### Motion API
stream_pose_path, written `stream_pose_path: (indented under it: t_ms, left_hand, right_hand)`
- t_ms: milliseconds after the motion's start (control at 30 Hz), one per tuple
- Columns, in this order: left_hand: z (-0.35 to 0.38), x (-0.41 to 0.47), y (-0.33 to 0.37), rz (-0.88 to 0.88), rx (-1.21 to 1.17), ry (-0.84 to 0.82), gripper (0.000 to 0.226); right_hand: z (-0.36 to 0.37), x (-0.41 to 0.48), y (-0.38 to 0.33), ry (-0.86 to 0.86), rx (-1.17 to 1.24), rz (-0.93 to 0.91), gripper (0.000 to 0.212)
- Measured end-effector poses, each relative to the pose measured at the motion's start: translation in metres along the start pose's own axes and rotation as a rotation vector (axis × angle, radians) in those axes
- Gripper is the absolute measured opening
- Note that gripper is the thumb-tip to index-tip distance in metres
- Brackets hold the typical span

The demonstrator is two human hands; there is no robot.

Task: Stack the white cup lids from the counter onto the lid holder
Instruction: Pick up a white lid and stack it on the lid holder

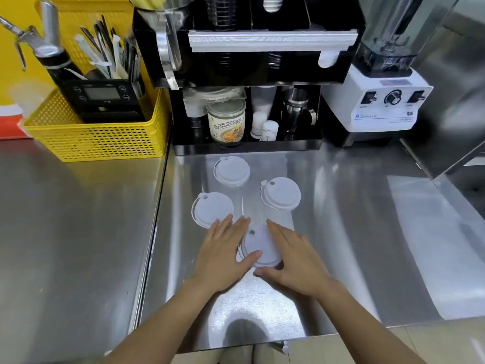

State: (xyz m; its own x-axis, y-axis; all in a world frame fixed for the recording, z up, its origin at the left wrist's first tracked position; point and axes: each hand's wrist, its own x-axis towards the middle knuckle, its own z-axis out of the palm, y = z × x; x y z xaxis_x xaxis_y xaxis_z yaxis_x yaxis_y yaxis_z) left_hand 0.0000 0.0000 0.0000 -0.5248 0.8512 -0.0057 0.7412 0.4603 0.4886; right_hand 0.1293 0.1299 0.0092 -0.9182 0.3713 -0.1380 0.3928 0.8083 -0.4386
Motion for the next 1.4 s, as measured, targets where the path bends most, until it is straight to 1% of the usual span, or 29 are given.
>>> stream_pose_path:
  t_ms: [133,233,433,533,567,633,667,733,833,933,1033,1167,1267,1400]
  left_hand:
    - [0.000,-0.003,0.000,0.020,-0.052,-0.035,0.071]
    - [-0.002,0.001,-0.002,0.034,-0.109,-0.037,0.068]
    - [-0.040,0.024,0.012,0.079,-0.223,-0.050,0.063]
    - [-0.068,0.044,0.022,0.156,-0.226,-0.007,0.067]
    - [-0.078,0.051,0.027,0.191,-0.222,0.001,0.069]
    - [-0.098,0.065,0.038,0.243,-0.205,0.023,0.072]
    - [-0.107,0.073,0.042,0.266,-0.188,0.042,0.073]
    - [-0.122,0.088,0.054,0.311,-0.168,0.088,0.077]
    - [-0.141,0.112,0.071,0.384,-0.155,0.195,0.093]
    - [-0.157,0.136,0.092,0.412,-0.154,0.289,0.087]
    - [-0.172,0.161,0.115,0.424,-0.139,0.355,0.081]
    - [-0.185,0.200,0.144,0.443,-0.143,0.421,0.066]
    - [-0.193,0.229,0.159,0.409,-0.143,0.460,0.064]
    - [-0.206,0.267,0.171,0.388,-0.057,0.486,0.064]
  right_hand:
    - [0.003,0.004,-0.003,0.032,0.008,-0.009,0.093]
    - [0.000,0.008,-0.007,0.066,0.062,-0.012,0.086]
    - [-0.031,0.023,-0.011,0.161,0.198,0.009,0.092]
    - [-0.062,0.031,-0.015,0.251,0.273,-0.010,0.096]
    - [-0.073,0.033,-0.016,0.282,0.284,-0.031,0.092]
    - [-0.097,0.037,-0.016,0.334,0.272,-0.075,0.076]
    - [-0.109,0.040,-0.016,0.354,0.270,-0.095,0.073]
    - [-0.133,0.045,-0.016,0.398,0.256,-0.122,0.078]
    - [-0.168,0.056,-0.013,0.470,0.241,-0.173,0.082]
    - [-0.202,0.070,-0.004,0.511,0.242,-0.231,0.085]
    - [-0.237,0.087,0.010,0.527,0.236,-0.282,0.081]
    - [-0.287,0.111,0.029,0.501,0.201,-0.330,0.071]
    - [-0.322,0.131,0.043,0.435,0.137,-0.319,0.071]
    - [-0.362,0.157,0.053,0.369,0.073,-0.282,0.072]
